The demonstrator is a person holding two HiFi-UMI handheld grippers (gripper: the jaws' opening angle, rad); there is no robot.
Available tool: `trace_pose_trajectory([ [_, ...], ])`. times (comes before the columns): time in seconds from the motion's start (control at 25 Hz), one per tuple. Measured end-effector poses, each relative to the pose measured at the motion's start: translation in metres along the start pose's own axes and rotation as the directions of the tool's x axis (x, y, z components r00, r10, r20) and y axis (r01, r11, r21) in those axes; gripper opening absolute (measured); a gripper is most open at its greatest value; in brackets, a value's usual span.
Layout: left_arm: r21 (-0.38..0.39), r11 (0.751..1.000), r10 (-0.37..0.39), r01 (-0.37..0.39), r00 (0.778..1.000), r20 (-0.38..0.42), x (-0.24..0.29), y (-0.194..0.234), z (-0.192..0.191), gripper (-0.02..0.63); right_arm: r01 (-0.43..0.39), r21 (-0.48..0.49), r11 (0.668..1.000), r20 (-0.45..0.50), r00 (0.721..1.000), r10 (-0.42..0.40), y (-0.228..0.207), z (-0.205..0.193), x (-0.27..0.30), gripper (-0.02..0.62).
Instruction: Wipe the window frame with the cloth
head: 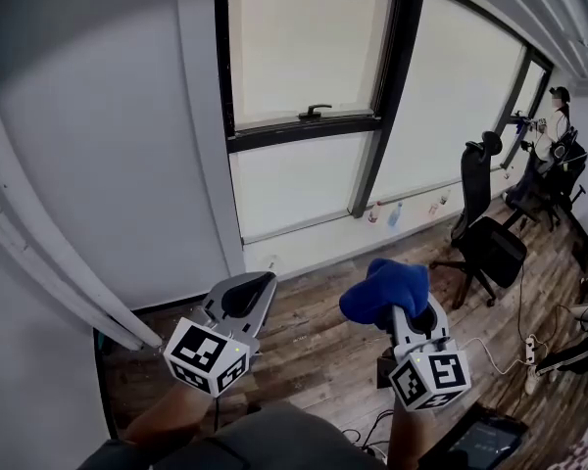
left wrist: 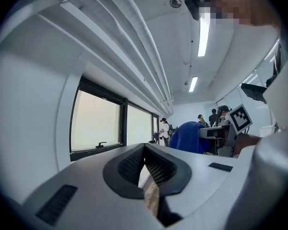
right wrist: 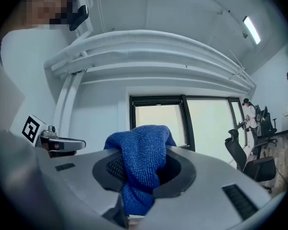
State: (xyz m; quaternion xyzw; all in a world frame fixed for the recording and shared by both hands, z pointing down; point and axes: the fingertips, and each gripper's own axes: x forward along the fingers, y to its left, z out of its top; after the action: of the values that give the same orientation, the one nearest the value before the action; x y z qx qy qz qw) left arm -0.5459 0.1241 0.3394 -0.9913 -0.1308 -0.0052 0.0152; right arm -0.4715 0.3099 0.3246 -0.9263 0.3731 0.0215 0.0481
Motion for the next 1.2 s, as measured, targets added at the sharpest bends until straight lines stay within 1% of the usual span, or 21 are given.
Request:
trace_pose_trajectory([
  [0.28, -0.009, 1.000, -0.003, 0.003, 1.000, 0.007, -0.005, 0.015, -0.001, 0.008, -0.015, 0.020, 1.000, 0.005, 1.000, 0.015, 0.017, 0.000, 0.011, 0.118],
  [0.44, -0.024, 1.000, -0.015, 0.016, 1.000, 0.010, -0.008, 0.031, -0.004, 0.008, 0.010, 0.023, 1.000, -0.001, 1.000, -0.010, 0.026, -0.003, 0.021, 0.119],
  [0.76, -0.041, 0.997, -0.070, 0.071, 0.997, 0.019, 0.001, 0.058, -0.017, 0.008, 0.055, 0.020, 0.998, -0.015, 0.998, -0.055, 0.039, -0.017, 0.044, 0.120],
  [1.0, -0.025, 0.998, -0.061, 0.062, 0.998, 0.021, 0.032, 0.071, -0.017, 0.008, 0.051, 0.025, 0.998, -0.002, 0.999, -0.051, 0.017, -0.021, 0.073, 0.120],
  [1.2, -0.007, 1.000, -0.028, 0.029, 0.999, 0.014, 0.073, 0.082, -0.014, 0.008, 0.035, 0.044, 0.998, 0.014, 0.999, -0.035, -0.020, -0.021, 0.108, 0.120],
])
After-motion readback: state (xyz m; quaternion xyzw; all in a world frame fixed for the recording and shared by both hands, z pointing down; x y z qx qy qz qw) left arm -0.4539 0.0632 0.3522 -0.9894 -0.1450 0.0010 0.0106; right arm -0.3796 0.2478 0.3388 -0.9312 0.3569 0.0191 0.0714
